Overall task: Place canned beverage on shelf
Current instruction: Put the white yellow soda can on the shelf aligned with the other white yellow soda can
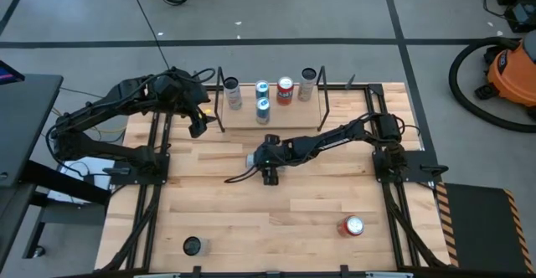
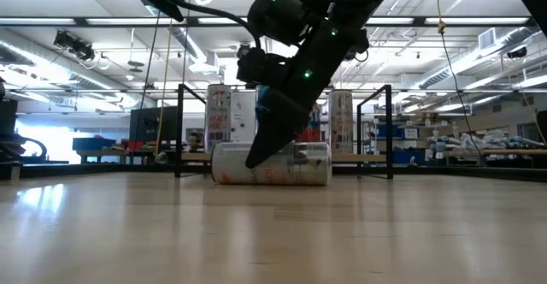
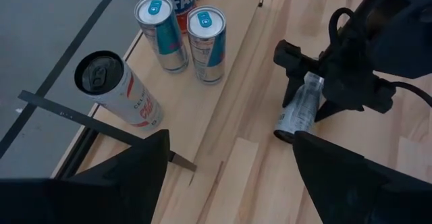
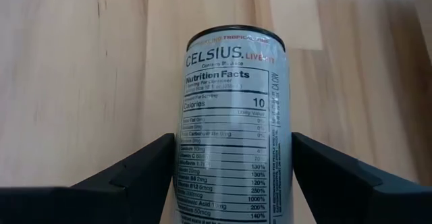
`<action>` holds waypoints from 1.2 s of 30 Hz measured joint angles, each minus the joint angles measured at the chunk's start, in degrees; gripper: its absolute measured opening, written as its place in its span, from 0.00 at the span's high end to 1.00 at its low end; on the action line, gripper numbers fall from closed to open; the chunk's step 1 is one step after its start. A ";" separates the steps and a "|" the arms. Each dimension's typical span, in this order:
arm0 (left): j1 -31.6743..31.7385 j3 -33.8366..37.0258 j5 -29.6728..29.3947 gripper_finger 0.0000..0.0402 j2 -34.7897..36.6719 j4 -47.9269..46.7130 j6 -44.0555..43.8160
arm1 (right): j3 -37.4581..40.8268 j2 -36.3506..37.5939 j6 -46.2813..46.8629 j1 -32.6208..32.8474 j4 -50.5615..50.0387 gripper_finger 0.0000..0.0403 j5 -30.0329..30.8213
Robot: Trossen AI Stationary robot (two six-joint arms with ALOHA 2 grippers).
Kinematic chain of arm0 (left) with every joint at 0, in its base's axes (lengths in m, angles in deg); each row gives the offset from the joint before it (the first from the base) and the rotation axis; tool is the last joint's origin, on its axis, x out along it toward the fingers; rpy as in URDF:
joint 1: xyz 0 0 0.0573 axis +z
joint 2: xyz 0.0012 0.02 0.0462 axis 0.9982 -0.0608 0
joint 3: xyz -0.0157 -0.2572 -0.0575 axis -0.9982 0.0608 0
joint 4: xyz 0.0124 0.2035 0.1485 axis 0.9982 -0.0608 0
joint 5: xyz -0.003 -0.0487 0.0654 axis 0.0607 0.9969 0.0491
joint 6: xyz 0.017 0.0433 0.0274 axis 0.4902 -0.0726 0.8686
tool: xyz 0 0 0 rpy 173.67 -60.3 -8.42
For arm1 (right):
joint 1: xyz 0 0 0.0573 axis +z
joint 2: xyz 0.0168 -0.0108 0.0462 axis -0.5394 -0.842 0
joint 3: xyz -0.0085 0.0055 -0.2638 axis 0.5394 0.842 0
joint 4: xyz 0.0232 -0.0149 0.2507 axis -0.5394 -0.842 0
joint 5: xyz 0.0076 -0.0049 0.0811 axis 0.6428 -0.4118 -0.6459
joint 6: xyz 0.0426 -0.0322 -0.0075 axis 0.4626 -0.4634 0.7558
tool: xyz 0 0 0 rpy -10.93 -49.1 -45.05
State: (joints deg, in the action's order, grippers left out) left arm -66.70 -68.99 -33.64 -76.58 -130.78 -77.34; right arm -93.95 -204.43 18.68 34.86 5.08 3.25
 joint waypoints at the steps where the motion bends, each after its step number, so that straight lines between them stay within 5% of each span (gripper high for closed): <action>1: 0.00 0.00 0.01 0.21 0.00 0.00 0.00 | -0.02 0.11 0.02 0.00 -0.41 0.28 -0.06; 15: 0.00 0.00 0.00 0.21 0.00 0.00 0.02 | 0.35 5.75 5.17 0.42 -14.22 0.27 -2.50; 20: 0.00 0.00 0.00 0.21 0.00 -0.02 0.02 | 0.29 5.52 5.26 0.39 -13.51 0.27 -6.62; 36: -0.02 0.00 0.00 0.21 0.00 -0.10 0.10 | 0.29 9.10 6.77 0.55 -6.60 0.28 -7.03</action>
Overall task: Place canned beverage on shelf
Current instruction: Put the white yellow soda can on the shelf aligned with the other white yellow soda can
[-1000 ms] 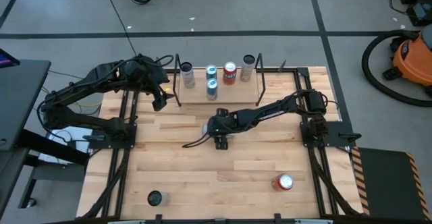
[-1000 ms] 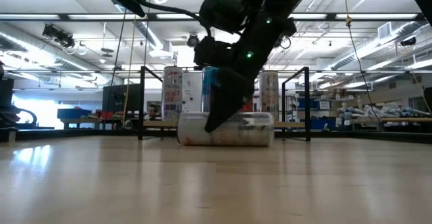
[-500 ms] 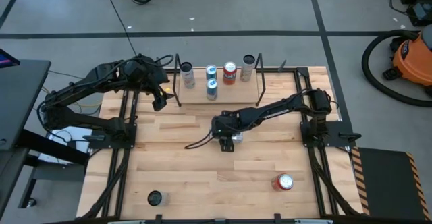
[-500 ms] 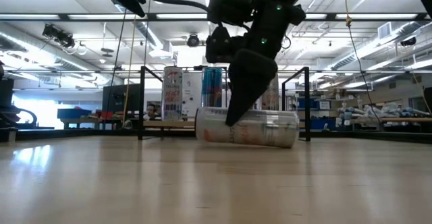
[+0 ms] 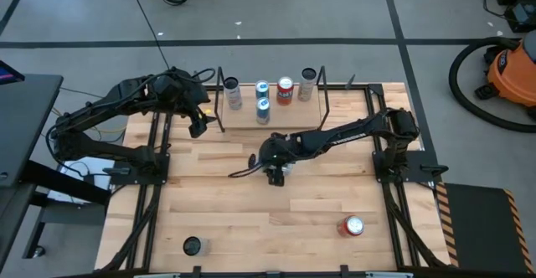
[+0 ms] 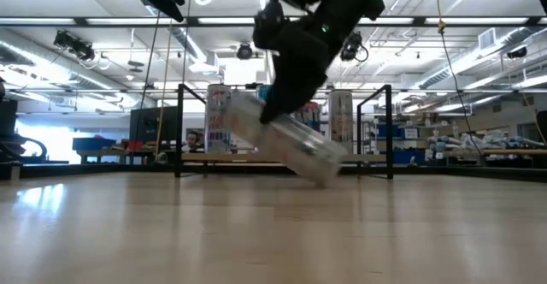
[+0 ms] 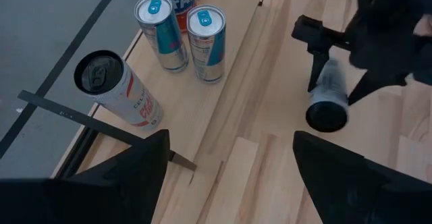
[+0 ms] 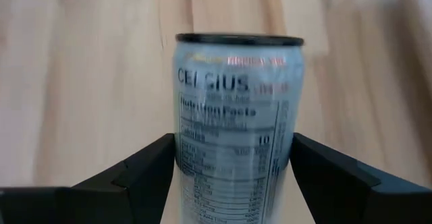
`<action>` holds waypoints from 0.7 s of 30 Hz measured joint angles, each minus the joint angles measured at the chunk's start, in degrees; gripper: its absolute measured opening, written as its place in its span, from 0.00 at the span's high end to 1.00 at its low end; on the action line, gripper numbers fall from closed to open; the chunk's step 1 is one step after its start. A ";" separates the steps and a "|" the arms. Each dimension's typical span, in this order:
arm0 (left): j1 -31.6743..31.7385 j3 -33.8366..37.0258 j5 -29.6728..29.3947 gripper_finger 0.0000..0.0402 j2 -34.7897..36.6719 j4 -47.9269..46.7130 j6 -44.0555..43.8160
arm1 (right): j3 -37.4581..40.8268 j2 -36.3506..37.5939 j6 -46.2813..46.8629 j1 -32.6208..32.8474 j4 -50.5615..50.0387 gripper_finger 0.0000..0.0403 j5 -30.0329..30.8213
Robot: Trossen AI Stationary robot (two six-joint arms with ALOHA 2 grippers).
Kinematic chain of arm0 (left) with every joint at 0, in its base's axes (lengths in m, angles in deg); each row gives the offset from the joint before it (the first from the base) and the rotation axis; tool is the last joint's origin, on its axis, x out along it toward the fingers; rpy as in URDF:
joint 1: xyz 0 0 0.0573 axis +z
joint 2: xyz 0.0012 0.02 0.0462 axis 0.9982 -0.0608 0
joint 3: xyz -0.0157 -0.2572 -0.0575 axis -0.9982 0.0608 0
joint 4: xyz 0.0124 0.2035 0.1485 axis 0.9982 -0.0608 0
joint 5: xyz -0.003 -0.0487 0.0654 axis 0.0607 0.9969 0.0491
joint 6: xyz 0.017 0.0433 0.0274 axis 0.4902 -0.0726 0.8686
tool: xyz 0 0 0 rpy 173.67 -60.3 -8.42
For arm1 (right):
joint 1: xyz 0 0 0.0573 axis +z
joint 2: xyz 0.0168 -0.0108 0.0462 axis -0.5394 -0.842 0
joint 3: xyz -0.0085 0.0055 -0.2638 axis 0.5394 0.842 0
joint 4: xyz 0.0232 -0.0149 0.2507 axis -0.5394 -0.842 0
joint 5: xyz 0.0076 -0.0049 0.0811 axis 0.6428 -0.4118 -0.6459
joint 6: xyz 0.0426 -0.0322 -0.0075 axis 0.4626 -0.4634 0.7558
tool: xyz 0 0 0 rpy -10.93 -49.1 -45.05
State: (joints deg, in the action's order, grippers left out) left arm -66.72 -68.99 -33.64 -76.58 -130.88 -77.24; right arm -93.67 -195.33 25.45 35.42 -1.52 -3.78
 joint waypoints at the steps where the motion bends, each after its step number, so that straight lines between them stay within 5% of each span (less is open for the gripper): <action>1: 0.00 0.00 0.02 0.21 0.00 0.01 0.01 | 0.00 0.61 -0.02 0.10 1.37 0.28 -0.31; 21: 0.00 0.00 0.00 0.21 0.00 -1.32 1.41 | -0.02 1.71 1.31 0.63 5.84 0.31 -3.25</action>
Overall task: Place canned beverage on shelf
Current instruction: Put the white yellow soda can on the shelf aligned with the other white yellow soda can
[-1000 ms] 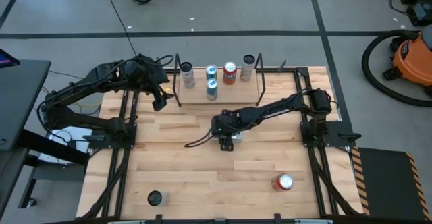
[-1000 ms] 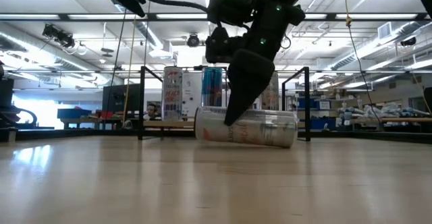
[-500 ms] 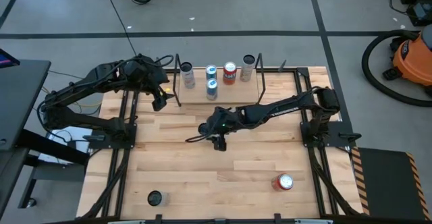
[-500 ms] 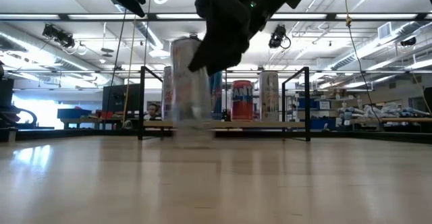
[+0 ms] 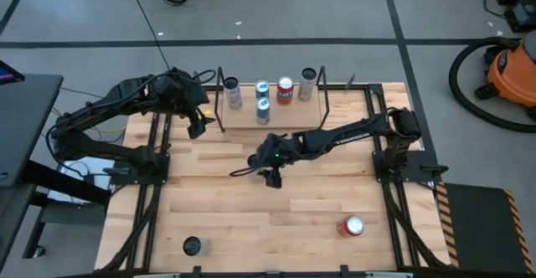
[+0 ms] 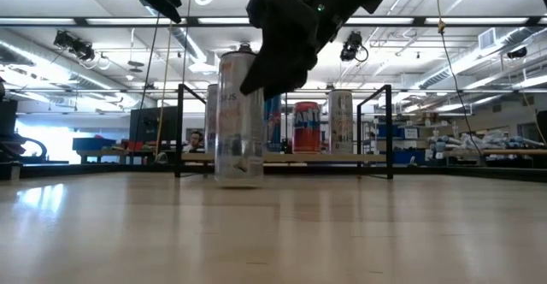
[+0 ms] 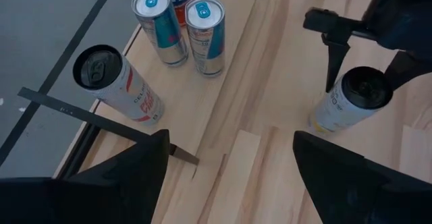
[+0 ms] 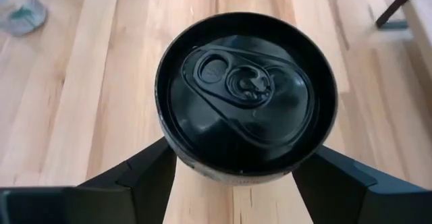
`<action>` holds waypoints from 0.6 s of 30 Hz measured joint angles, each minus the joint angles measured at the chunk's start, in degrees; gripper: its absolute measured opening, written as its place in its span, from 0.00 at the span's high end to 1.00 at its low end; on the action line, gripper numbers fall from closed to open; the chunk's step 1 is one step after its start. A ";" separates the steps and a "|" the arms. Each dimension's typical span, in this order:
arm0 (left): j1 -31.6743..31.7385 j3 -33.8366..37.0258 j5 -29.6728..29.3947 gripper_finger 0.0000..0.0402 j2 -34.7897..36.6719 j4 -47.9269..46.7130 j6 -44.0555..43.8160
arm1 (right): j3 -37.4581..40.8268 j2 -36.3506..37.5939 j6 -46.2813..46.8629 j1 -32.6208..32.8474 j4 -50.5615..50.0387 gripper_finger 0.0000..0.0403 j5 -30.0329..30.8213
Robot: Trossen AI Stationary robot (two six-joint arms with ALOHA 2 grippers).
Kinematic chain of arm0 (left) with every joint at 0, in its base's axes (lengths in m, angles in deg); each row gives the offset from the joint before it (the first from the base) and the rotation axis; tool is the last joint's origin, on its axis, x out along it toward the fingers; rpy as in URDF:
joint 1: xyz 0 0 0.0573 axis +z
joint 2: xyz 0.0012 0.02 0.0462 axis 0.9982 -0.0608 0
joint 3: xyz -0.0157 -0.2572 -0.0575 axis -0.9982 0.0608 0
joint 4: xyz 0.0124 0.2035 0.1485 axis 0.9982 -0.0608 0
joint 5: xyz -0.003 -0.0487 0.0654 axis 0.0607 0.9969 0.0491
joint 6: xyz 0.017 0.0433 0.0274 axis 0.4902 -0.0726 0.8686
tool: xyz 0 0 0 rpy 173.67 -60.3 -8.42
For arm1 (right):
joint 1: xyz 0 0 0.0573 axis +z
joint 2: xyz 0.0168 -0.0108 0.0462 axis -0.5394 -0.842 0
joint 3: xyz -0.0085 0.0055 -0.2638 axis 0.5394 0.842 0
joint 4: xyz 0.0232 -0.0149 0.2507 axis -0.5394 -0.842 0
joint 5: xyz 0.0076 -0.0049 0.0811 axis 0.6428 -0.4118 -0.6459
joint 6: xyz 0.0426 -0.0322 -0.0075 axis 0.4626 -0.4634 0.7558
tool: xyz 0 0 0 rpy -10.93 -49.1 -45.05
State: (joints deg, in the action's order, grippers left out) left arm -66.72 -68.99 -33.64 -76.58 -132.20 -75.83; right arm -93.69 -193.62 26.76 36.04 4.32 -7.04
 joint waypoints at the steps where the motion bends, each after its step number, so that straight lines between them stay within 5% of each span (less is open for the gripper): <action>1: 0.00 0.00 0.00 0.21 0.00 0.00 0.00 | 0.00 0.00 -0.06 -0.02 -0.92 0.31 -0.52; 18: 0.00 0.00 0.00 0.21 0.00 0.05 -0.02 | -0.13 0.20 -0.58 0.41 -2.92 0.29 -0.92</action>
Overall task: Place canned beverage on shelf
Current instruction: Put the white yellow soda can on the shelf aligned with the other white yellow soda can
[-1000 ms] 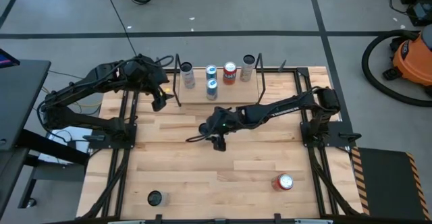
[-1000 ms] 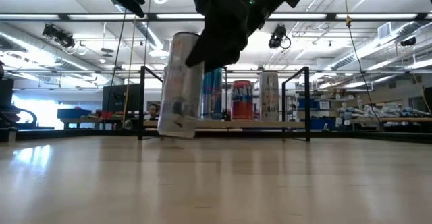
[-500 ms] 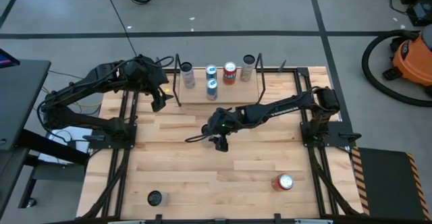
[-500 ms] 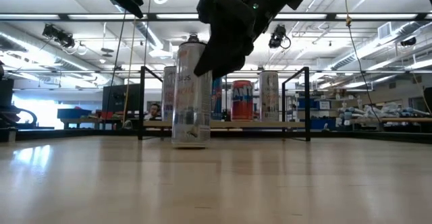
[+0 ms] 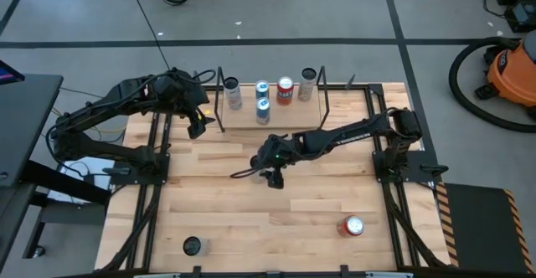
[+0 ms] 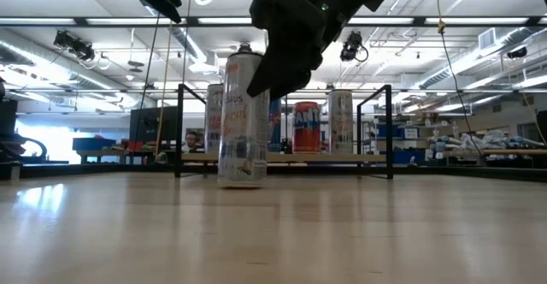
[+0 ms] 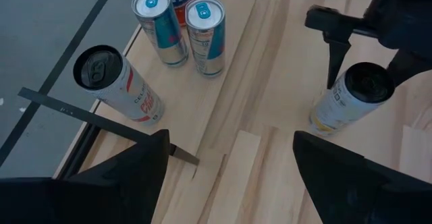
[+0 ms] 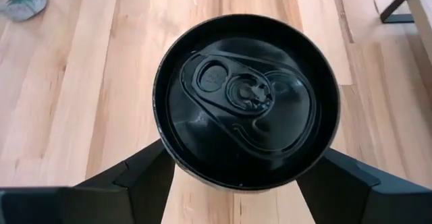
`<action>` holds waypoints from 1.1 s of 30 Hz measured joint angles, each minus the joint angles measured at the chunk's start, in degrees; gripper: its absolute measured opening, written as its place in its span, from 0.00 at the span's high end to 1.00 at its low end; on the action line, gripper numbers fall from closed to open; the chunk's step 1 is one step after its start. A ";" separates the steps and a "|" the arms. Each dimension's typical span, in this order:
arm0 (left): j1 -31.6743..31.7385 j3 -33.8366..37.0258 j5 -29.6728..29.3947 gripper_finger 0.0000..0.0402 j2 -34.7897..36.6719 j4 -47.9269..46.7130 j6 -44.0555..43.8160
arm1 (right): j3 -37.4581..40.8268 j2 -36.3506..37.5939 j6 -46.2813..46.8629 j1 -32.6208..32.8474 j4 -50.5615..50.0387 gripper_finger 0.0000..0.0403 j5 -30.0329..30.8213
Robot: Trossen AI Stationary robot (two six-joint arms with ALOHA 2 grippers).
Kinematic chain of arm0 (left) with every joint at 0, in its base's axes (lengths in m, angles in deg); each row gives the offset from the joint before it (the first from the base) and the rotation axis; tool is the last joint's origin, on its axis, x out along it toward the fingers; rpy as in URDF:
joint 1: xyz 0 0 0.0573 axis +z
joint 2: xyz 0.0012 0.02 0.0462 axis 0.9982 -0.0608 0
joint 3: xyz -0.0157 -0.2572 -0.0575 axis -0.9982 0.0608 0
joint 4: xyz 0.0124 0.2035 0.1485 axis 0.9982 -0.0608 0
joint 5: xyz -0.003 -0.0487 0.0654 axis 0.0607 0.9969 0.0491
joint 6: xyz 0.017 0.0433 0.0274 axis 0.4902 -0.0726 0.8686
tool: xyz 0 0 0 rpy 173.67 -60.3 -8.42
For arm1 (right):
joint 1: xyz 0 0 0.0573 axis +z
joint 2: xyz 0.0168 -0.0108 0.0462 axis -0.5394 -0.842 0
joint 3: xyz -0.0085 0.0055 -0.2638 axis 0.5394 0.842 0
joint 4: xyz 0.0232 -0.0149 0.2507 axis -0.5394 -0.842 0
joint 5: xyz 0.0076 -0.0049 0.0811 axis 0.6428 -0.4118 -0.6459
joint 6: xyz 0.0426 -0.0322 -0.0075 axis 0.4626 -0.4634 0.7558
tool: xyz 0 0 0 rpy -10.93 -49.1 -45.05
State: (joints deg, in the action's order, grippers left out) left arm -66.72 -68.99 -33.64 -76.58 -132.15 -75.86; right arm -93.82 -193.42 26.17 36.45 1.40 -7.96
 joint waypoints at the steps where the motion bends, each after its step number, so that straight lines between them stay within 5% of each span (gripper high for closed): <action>1: 0.00 0.00 0.00 0.21 0.00 0.01 0.00 | 0.00 0.00 -0.39 0.16 -0.03 0.28 0.02; 12: 0.00 0.00 0.02 0.21 0.00 0.03 0.09 | 0.15 0.14 -0.80 0.44 -0.78 0.15 -0.22; 22: 0.00 0.00 0.00 0.21 0.00 0.04 0.05 | 0.13 5.12 6.24 0.64 -1.35 0.14 -0.05; 33: 0.02 0.00 0.01 0.21 0.00 0.06 -0.01 | 0.11 5.20 13.66 3.30 1.45 0.14 9.03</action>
State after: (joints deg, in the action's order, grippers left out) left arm -66.70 -68.99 -33.63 -76.58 -132.09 -75.87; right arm -93.71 -188.22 39.84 39.75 2.85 1.07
